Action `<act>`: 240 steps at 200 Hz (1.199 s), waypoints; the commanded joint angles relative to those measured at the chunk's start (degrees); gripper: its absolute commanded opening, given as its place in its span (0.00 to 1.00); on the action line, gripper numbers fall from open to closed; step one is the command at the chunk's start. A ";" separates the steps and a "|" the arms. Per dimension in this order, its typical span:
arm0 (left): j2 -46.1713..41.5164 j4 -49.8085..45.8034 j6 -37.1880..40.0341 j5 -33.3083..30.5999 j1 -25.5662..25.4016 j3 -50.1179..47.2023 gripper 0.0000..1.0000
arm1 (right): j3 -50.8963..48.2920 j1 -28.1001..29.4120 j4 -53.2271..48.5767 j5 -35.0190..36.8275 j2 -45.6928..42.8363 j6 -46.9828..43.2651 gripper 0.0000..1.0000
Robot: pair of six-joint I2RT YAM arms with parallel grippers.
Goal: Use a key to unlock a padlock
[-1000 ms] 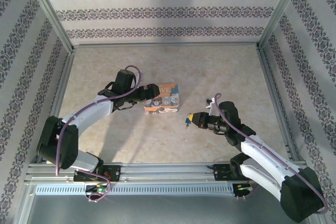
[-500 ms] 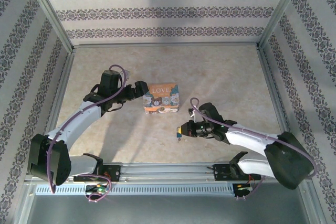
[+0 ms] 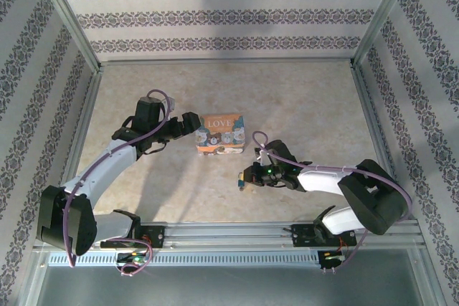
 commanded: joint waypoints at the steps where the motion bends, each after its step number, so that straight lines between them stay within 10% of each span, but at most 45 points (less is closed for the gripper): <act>1: -1.19 -1.82 1.68 -0.72 1.16 -0.75 1.00 | 0.48 -0.94 1.58 -0.70 1.18 0.05 0.09; 130: -3.45 -4.22 3.04 -2.02 2.45 -0.89 1.00 | -0.89 -4.51 -7.02 1.75 -7.35 -2.43 0.29; 240: -17.04 -7.59 8.33 -15.67 7.61 -3.22 0.99 | 11.89 -18.03 -38.66 13.83 -36.67 -17.22 0.48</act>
